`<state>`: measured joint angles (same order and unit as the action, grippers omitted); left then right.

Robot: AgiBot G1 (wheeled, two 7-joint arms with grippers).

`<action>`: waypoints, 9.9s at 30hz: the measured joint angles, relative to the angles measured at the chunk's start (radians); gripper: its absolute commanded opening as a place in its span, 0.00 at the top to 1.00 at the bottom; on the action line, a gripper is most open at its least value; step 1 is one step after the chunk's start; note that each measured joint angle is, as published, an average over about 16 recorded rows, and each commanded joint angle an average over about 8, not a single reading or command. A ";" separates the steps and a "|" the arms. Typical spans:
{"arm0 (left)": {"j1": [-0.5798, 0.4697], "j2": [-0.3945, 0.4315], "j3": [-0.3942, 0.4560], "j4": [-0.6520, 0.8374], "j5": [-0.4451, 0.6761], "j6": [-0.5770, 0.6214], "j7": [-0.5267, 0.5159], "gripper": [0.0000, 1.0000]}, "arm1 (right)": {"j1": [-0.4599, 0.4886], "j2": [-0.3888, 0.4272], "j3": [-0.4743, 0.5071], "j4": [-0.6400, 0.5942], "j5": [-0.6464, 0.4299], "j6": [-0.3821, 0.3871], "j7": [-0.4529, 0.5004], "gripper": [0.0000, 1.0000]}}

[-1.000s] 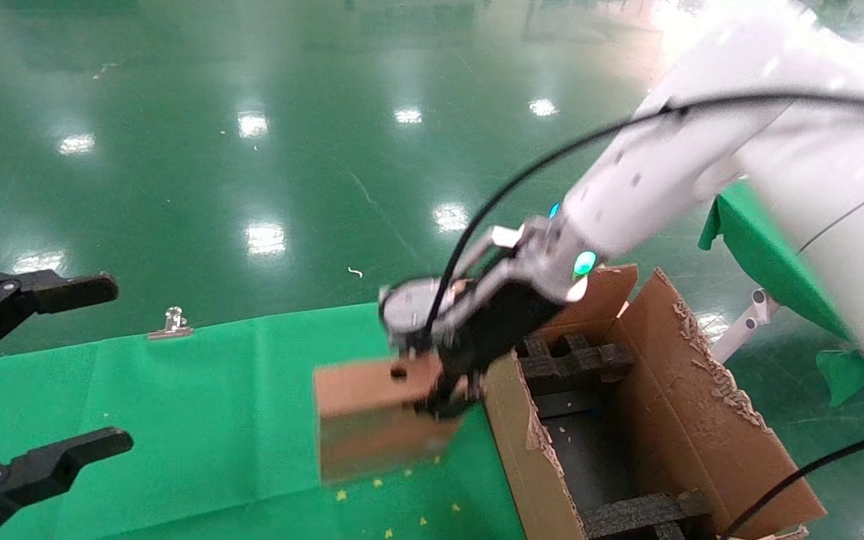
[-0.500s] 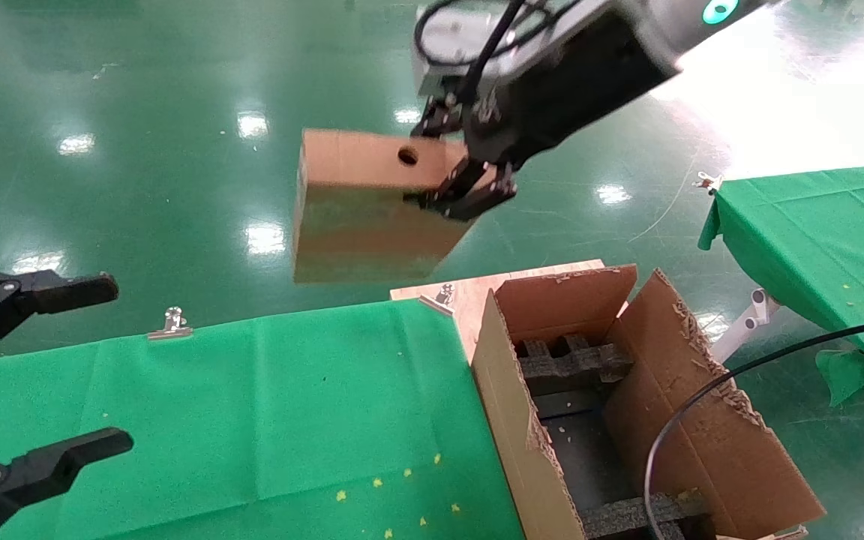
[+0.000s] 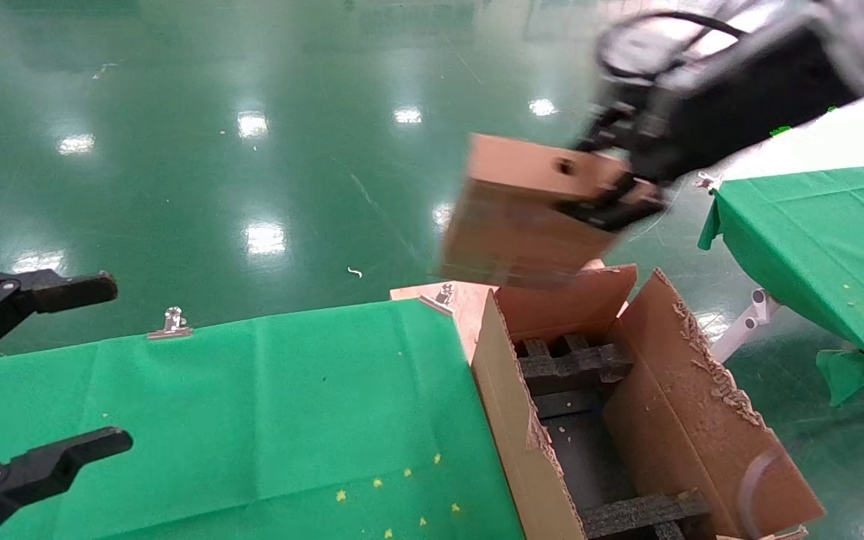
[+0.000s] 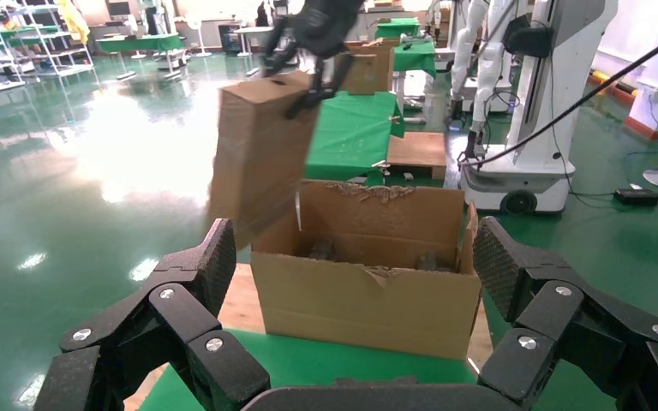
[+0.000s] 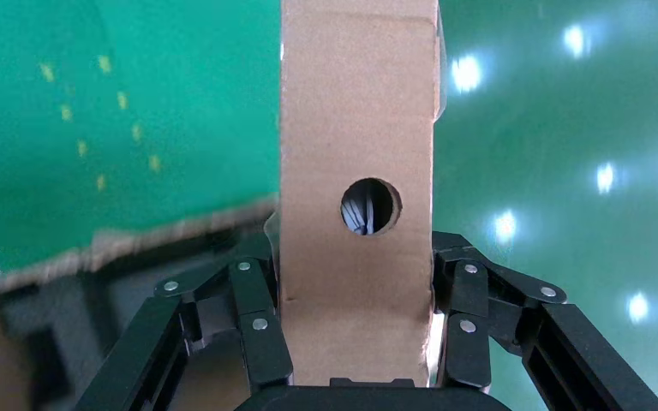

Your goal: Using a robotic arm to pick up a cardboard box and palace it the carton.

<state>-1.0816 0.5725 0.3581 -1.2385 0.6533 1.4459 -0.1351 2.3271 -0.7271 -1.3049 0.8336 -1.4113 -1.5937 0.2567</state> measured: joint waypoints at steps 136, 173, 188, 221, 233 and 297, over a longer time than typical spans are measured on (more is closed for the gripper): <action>0.001 0.000 0.000 0.000 0.000 -0.001 0.000 0.00 | -0.424 0.279 -0.530 0.446 -0.416 0.658 1.609 1.00; 0.000 0.000 0.000 0.000 0.000 -0.001 0.000 0.00 | -0.602 0.093 -0.556 0.163 -0.299 0.751 1.455 1.00; 0.001 0.000 0.000 0.001 0.000 -0.001 0.000 0.00 | -0.644 0.024 -0.542 0.034 -0.214 0.738 1.325 0.57; 0.001 -0.001 0.000 0.001 -0.001 -0.001 0.000 0.00 | -0.610 0.035 -0.537 0.043 -0.224 0.724 1.319 0.00; 0.001 -0.001 0.000 0.001 -0.001 -0.001 0.000 0.00 | -0.463 0.082 -0.479 0.150 -0.221 0.729 1.325 0.00; 0.001 -0.001 0.000 0.001 -0.001 -0.001 0.000 0.00 | -0.824 0.145 0.465 0.420 0.427 0.315 0.464 0.00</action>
<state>-1.0806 0.5717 0.3584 -1.2373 0.6522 1.4447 -0.1346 1.5029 -0.5824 -0.8403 1.2539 -0.9842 -1.2788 0.7212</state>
